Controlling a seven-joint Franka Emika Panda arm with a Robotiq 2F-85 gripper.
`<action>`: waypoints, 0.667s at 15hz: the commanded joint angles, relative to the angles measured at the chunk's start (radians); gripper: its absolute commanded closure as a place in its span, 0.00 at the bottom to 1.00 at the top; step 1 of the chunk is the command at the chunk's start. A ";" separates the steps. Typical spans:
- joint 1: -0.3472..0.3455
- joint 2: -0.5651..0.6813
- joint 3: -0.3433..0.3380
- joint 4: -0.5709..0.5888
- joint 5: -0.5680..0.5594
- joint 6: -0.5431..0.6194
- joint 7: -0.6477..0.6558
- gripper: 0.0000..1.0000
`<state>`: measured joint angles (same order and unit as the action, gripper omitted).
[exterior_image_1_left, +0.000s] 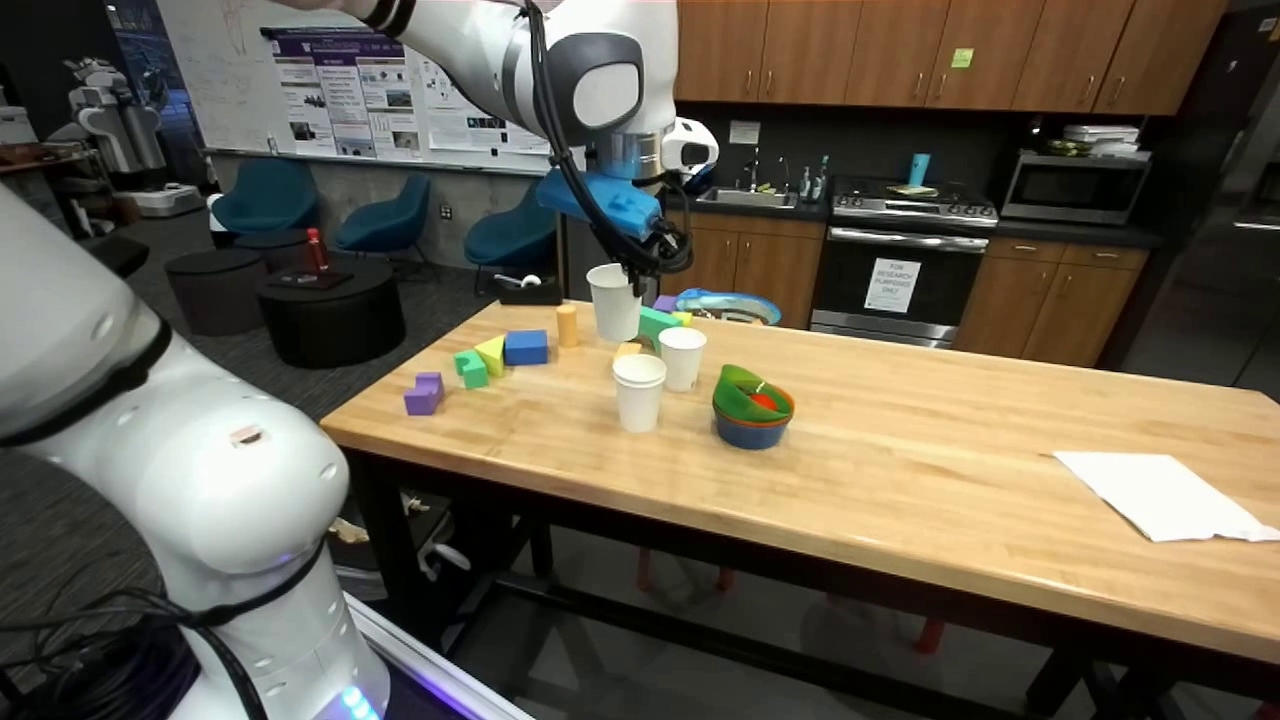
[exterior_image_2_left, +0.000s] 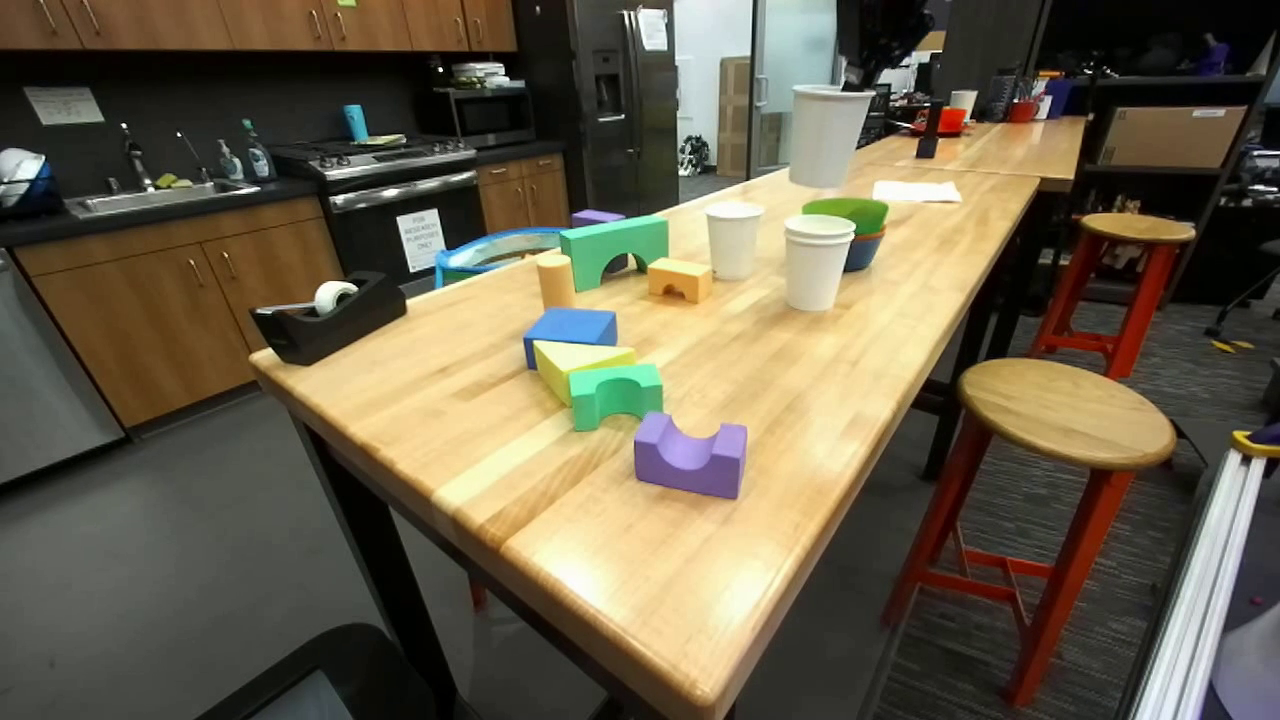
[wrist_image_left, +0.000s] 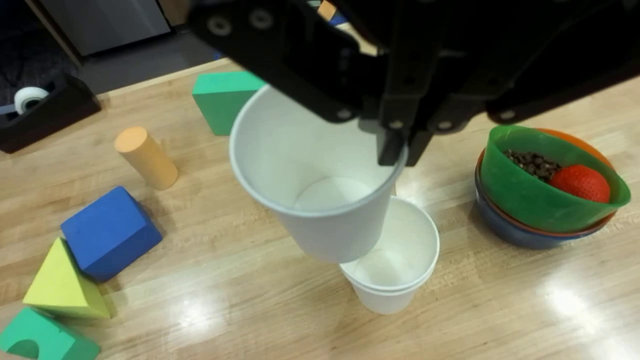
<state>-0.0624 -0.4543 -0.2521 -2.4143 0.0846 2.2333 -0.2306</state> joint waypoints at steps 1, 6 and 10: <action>-0.020 0.006 -0.017 -0.018 0.030 0.003 -0.035 0.99; -0.024 0.028 -0.040 -0.036 0.051 0.016 -0.063 0.99; -0.014 0.065 -0.046 -0.029 0.097 0.045 -0.101 0.99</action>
<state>-0.0832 -0.4224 -0.2919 -2.4521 0.1389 2.2497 -0.2885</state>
